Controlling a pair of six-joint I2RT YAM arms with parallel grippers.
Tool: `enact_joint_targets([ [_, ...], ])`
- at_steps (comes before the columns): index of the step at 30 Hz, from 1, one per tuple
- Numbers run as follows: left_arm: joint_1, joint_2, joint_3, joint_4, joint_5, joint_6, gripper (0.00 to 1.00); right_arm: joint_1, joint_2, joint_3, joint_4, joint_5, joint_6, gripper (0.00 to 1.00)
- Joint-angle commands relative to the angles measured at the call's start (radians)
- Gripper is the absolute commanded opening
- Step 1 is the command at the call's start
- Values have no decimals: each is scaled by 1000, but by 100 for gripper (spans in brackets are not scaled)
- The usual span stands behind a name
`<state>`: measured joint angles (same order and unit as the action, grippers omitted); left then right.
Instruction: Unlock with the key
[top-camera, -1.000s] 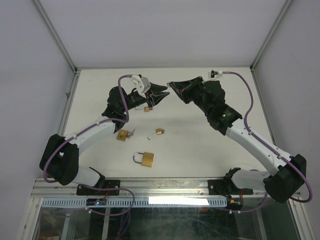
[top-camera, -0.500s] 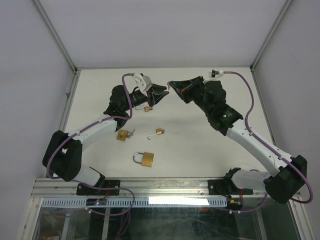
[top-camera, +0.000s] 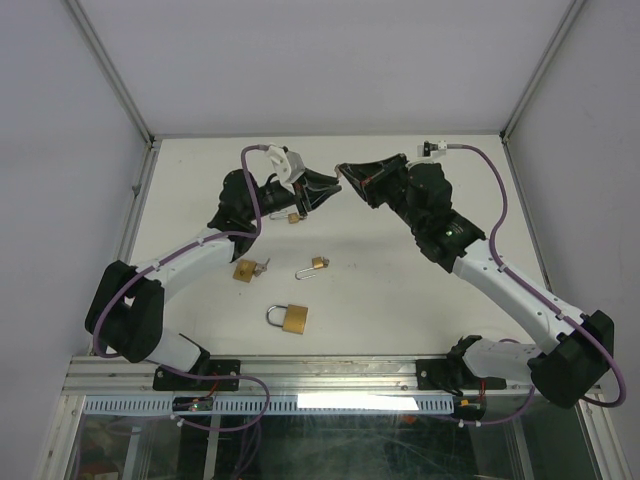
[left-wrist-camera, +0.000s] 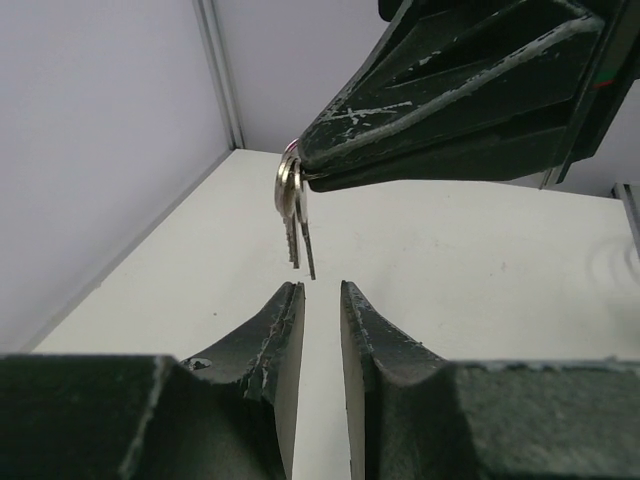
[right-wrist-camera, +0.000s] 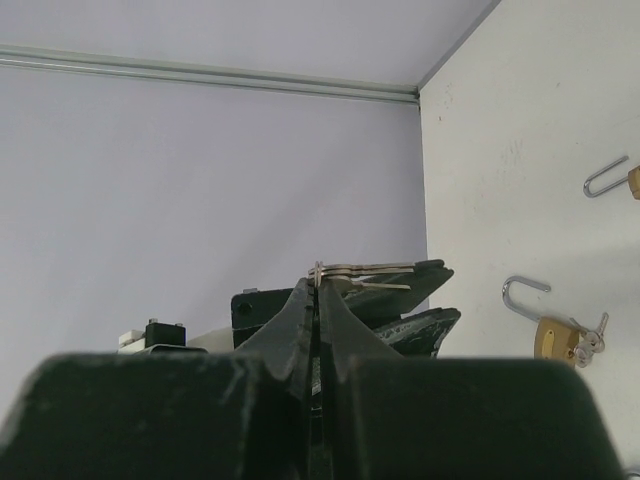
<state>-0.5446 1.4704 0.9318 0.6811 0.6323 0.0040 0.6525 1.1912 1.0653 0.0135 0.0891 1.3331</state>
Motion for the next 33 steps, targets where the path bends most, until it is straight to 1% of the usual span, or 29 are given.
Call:
enact_joint_targets([
  [1, -21, -34, 41, 53, 47, -47, 21, 5, -28, 5, 74, 9, -18, 0],
  [8, -26, -34, 39, 65, 39, -32, 21, 4, -24, 8, 74, 9, -18, 0],
  [11, -28, -33, 35, 59, 3, -12, 20, 5, -22, 9, 75, 9, -18, 0],
  [14, -27, -33, 40, 66, -1, 2, 19, 5, -24, 7, 76, 9, -18, 0],
  [17, -29, -33, 45, 86, 31, -9, 19, 5, -29, 0, 78, 9, -18, 0],
  [20, -30, -34, 54, 86, 13, -46, 19, 5, -32, -7, 83, 9, -18, 0],
  [27, -30, -34, 53, 79, -5, -23, 19, 4, -39, -8, 80, 9, -18, 0],
  [28, -30, -33, 51, 83, -2, -12, 18, 5, -41, -11, 80, 9, -18, 0],
  [30, -30, -34, 50, 96, 27, 2, 13, 5, -44, -16, 80, 9, -18, 0],
  [33, -33, -33, 54, 93, 48, -15, 2, 5, -43, -21, 85, 9, -18, 0],
])
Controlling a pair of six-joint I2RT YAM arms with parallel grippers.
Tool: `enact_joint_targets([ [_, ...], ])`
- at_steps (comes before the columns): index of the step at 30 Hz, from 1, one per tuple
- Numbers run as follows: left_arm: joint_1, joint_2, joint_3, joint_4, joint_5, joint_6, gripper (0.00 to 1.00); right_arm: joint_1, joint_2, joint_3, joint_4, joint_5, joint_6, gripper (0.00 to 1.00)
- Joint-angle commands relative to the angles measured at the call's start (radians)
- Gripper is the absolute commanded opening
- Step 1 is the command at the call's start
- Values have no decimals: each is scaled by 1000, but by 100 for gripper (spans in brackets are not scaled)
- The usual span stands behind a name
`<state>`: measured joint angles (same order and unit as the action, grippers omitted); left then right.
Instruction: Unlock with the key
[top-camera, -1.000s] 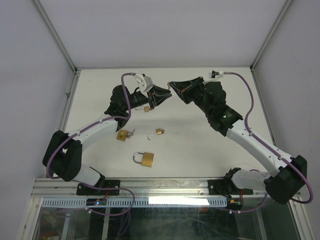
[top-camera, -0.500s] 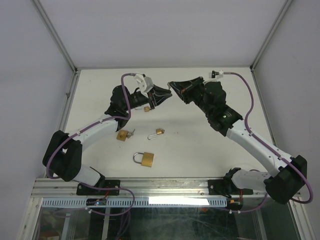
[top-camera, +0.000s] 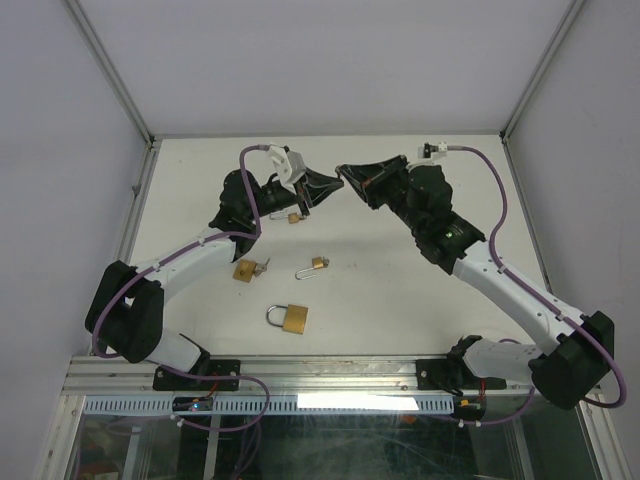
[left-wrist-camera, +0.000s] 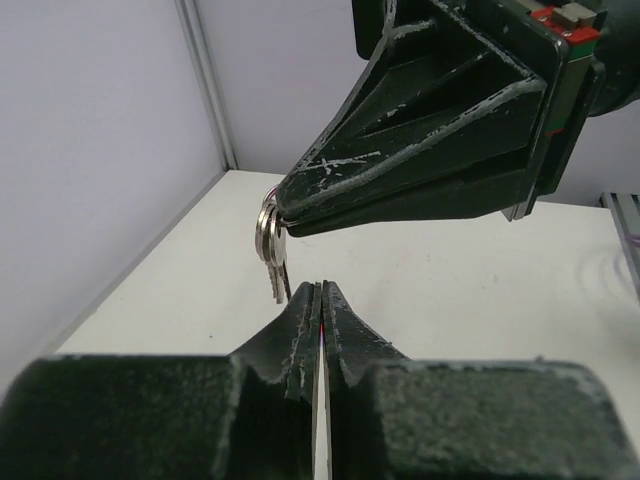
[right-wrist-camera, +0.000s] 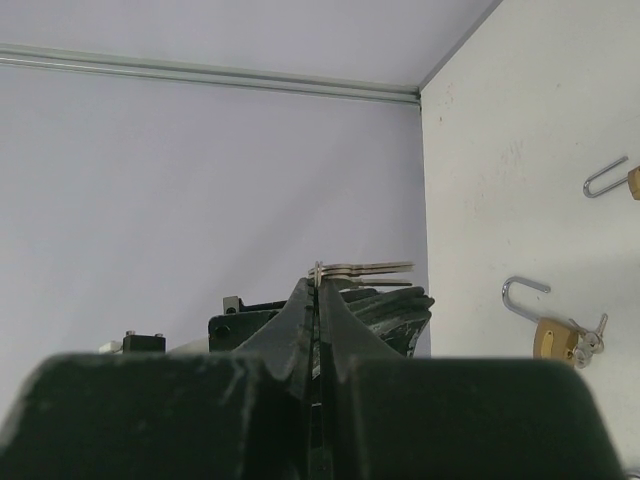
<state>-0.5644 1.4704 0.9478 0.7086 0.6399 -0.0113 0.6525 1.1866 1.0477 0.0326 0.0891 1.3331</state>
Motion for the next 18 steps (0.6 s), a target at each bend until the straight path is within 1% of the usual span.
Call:
enact_joint_targets([
  [1, -15, -33, 38, 66, 49, -5, 0, 4, -37, -2, 69, 9, -18, 0],
  [4, -15, -33, 38, 89, 55, -28, 0, 5, -36, -4, 70, 9, -18, 0],
  [10, -15, -34, 49, 105, 15, -99, 0, 5, -41, -11, 70, 9, -18, 0],
  [15, -15, -34, 39, 85, 11, -93, 0, 4, -46, -16, 72, 9, -18, 0],
  [18, -15, -81, 5, 54, 33, -63, 0, 5, -51, -20, 80, 9, -18, 0],
])
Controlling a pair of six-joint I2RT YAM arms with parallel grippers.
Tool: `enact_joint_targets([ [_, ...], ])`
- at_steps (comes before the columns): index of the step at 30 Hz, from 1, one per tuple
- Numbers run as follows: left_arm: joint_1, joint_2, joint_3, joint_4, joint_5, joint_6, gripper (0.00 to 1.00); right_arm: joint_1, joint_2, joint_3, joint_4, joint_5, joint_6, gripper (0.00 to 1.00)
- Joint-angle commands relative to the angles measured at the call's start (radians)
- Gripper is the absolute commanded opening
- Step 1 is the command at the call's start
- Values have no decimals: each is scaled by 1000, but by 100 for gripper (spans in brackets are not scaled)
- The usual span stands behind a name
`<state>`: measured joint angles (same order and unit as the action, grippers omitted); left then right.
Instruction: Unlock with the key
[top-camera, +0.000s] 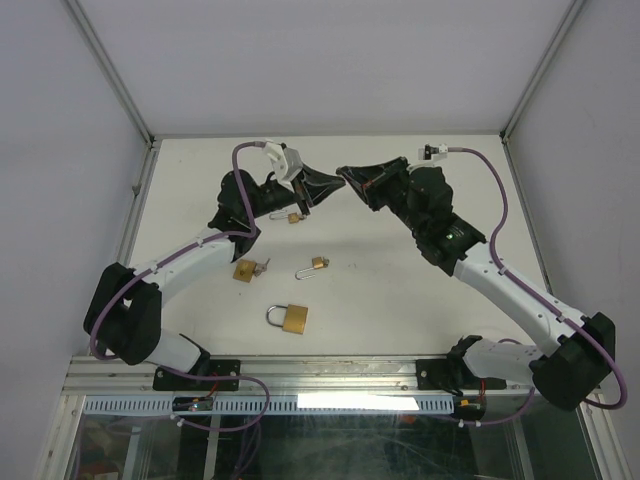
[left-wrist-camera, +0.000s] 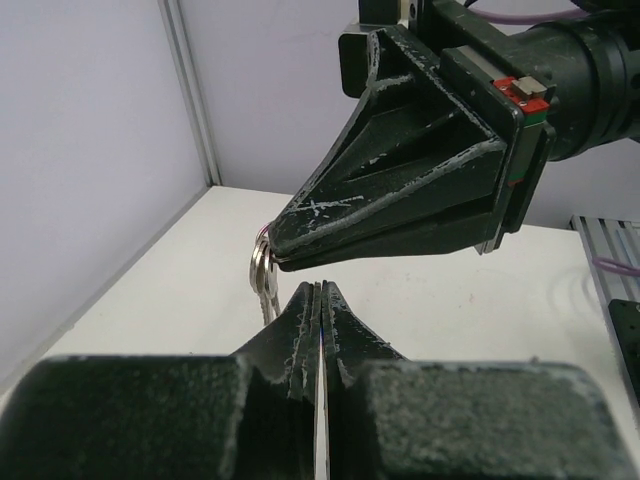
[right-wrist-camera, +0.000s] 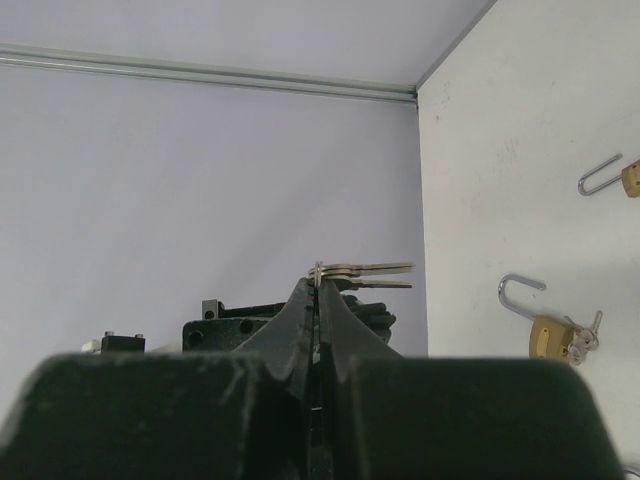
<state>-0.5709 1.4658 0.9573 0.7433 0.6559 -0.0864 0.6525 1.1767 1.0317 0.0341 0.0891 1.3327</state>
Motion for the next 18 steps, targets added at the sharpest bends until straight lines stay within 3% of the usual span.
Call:
enact_joint_targets([
  [1, -9, -83, -21, 7, 24, 34, 1, 5, -41, -3, 81, 9, -17, 0],
  [3, -5, -99, -53, -6, 5, 78, 15, 4, -42, 2, 81, 9, -17, 0],
  [5, 6, -103, -69, -9, -41, 100, 22, 5, -42, 5, 84, 9, -17, 0],
  [18, 19, -63, -39, 41, -32, 156, 34, 5, -51, 5, 110, 21, -19, 0],
])
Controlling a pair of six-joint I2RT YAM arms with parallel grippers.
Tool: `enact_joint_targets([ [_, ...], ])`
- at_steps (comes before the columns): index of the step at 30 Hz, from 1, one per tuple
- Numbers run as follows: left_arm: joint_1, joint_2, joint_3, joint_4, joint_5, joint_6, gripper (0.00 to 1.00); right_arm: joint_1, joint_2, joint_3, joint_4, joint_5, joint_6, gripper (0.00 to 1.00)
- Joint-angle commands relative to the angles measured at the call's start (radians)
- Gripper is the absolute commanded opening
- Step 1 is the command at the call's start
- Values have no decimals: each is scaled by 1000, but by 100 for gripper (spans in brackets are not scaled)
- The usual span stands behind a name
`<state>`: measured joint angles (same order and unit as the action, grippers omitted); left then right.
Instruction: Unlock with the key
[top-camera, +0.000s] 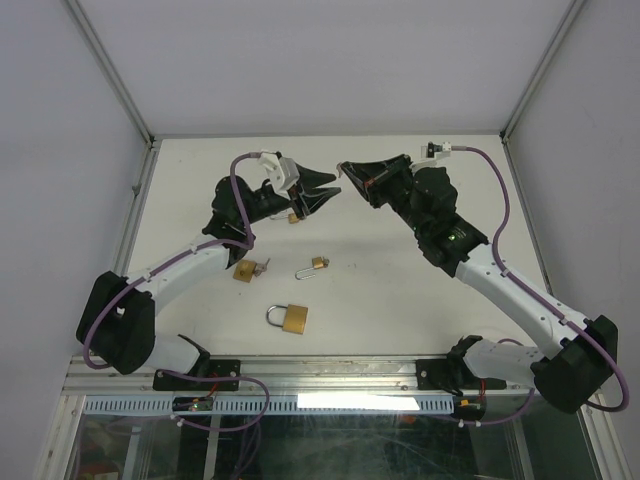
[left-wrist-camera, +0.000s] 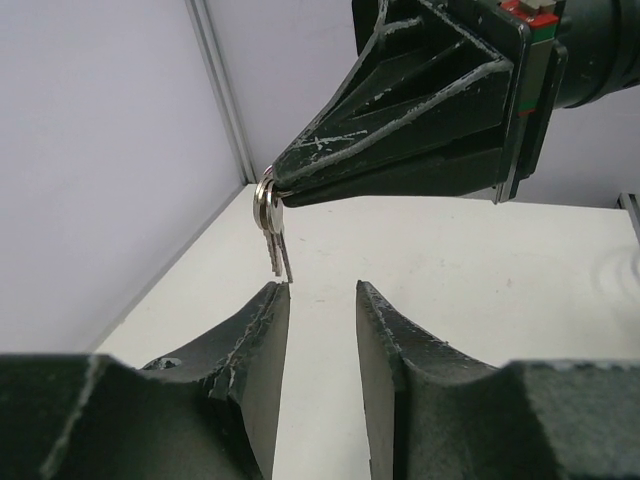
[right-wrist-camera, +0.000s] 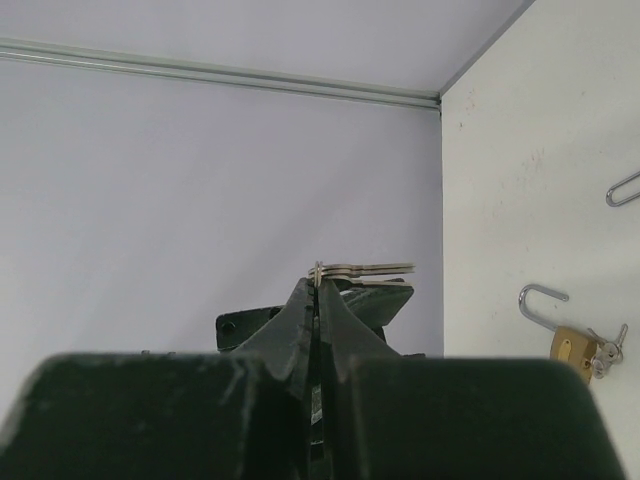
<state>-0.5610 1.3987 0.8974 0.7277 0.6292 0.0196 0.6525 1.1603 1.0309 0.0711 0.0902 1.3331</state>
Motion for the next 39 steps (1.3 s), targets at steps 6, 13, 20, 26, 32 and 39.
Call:
enact_joint_targets([
  [6, 7, 51, 63, 97, 29, 22, 37, 4, -29, 6, 83, 15, -20, 0],
  [13, -1, 66, 76, 107, 57, 4, 35, 5, -27, 5, 88, 13, -19, 0],
  [20, -11, 64, 81, 124, 73, -9, 32, 5, -30, -1, 89, 17, -16, 0],
  [26, -15, 55, 86, 130, 83, -32, 29, 5, -31, -6, 91, 16, -13, 0],
  [32, -27, 46, 74, 122, 102, -62, 27, 5, -31, -15, 96, 19, -2, 0],
  [39, -30, 58, 87, 150, 20, -90, 16, 5, -35, -8, 91, 20, -11, 0],
])
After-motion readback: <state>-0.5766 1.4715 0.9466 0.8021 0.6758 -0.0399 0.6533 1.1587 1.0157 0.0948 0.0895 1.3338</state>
